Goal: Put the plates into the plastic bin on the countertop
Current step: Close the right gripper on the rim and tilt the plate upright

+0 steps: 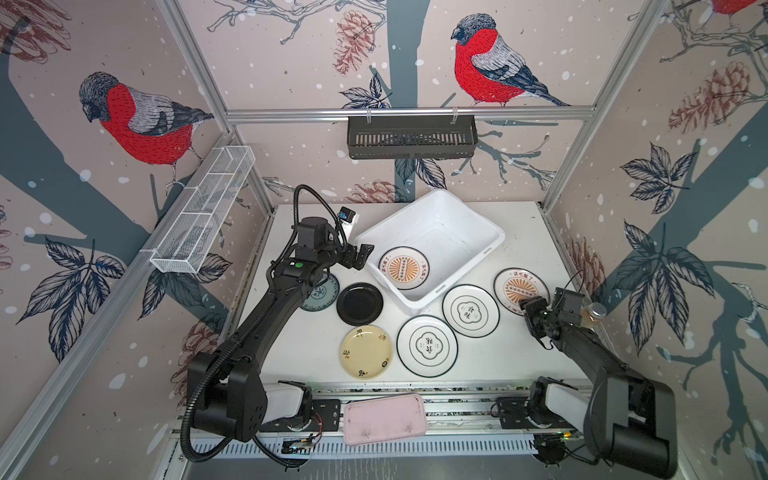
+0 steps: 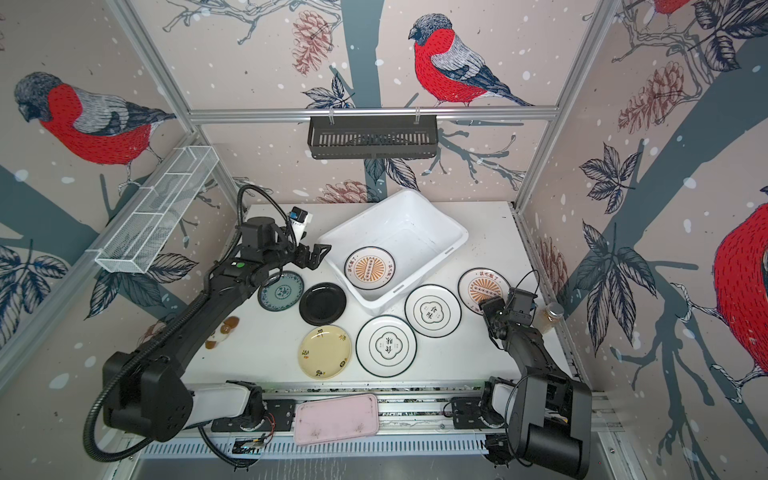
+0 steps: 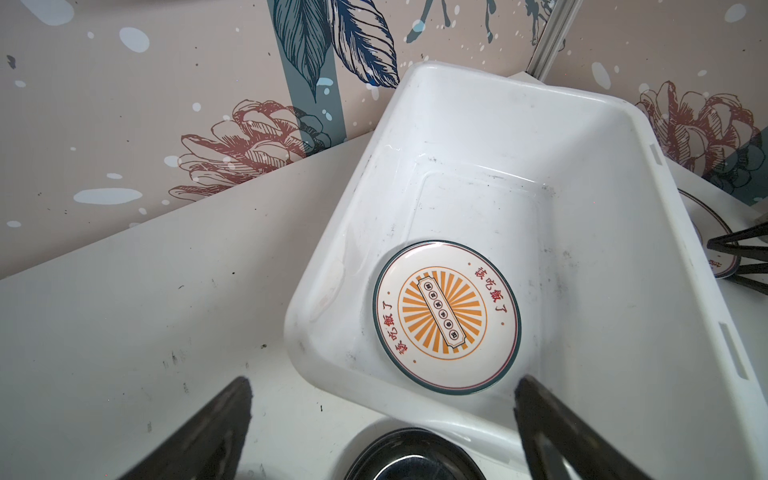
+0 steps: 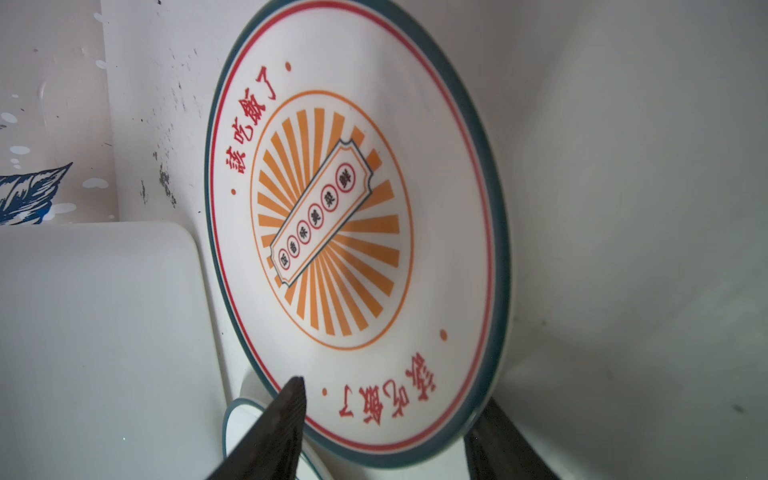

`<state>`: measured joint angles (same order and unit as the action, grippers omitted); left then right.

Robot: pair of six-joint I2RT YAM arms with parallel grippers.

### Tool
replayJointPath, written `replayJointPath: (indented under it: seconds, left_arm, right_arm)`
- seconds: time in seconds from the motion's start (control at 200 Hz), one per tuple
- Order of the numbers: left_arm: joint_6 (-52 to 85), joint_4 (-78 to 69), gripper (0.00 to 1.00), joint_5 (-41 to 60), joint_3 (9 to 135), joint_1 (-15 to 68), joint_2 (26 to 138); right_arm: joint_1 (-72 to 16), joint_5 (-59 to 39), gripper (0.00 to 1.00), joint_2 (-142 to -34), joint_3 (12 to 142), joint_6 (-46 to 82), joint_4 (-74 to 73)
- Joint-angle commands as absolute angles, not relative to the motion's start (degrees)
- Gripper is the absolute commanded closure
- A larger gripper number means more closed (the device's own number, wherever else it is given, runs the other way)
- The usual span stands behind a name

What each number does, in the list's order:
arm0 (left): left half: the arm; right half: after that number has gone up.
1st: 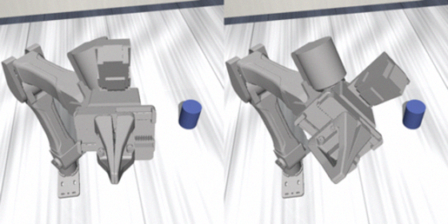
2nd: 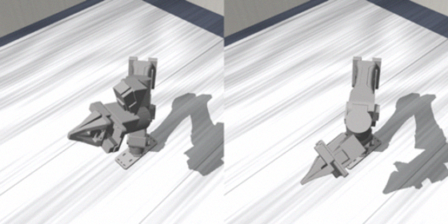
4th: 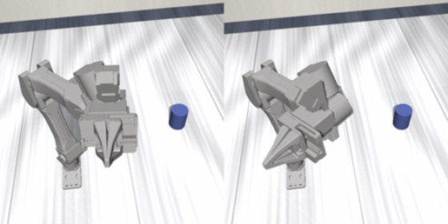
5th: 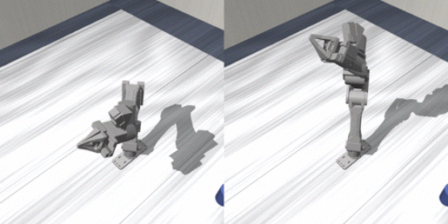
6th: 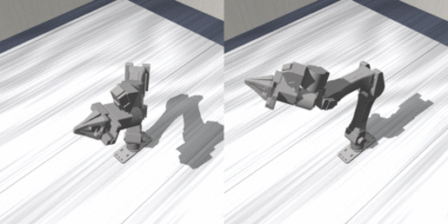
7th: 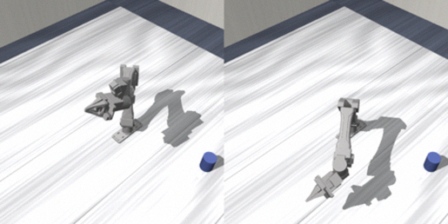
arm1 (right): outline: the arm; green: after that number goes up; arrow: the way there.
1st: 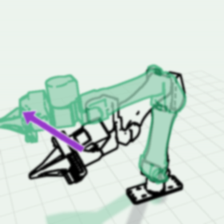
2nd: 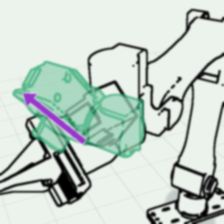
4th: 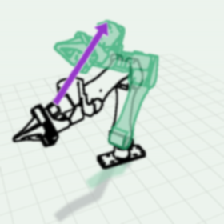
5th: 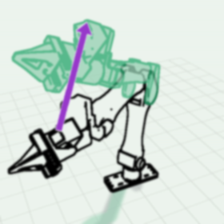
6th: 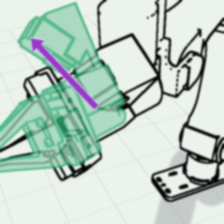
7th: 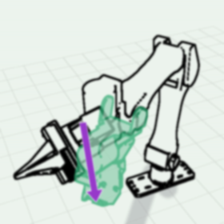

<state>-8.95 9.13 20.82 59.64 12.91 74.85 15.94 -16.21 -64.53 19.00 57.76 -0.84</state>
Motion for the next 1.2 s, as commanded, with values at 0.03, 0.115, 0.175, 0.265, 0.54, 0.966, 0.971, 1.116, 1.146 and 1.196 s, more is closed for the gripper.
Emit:
replayJointPath:
  seconds: [0.03, 0.115, 0.175, 0.265, 0.54, 0.966, 0.971, 1.116, 1.146, 1.196]
  left_arm:
    - [-9.23, 4.98, 0.02, 20.76, 58.85, 13.06, 74.3]
    - [-9.39, 4.62, 0.02, 20.61, 58.47, 13.14, 74.28]
    - [-9.65, 4.45, 0.02, 20.49, 58.23, 13.1, 74.31]
    - [-9.76, 3.85, 0.02, 20.3, 57.76, 13.26, 74.18]
    - [-9.81, 2.64, 0.02, 20.39, 57.48, 13.45, 74.52]
    - [-9.32, 1.69, 0.02, 20.48, 57.48, 13.71, 74.89]
    - [-9.32, 1.68, 0.02, 20.48, 57.48, 13.71, 74.93]
    - [-9.32, 1.71, 0.02, 20.48, 57.48, 13.71, 74.89]
    - [-9.32, 1.67, 0.02, 20.48, 57.47, 13.77, 74.94]
    - [-9.32, 1.65, 0.02, 20.48, 57.48, 13.74, 74.92]
  right_arm:
    - [15.99, -15.48, 0.44, -65.13, 18.18, 59.92, -5.94]
    - [16.0, -15.16, 0.46, -65.8, 17.67, 60.63, -7.53]
    - [16.0, -15.07, 0.49, -66.16, 17.24, 60.97, -8.87]
    - [15.99, -14.93, 0.53, -66.55, 16.57, 61.64, -10.45]
    - [16.0, -15.2, 0.57, -69.26, 15.56, 62.36, -14.43]
    - [15.99, -15.82, 0.69, -74.22, 15.36, 63.46, -18.54]
    - [15.99, -15.86, 0.69, -74.29, 15.37, 63.5, -18.59]
    - [16.0, -15.66, 0.74, -74.3, 15.63, 63.5, -18.7]
    - [16.0, -15.56, 0.74, -74.24, 15.64, 63.56, -18.63]
    - [16.0, -15.53, 0.75, -74.35, 15.73, 63.61, -18.74]
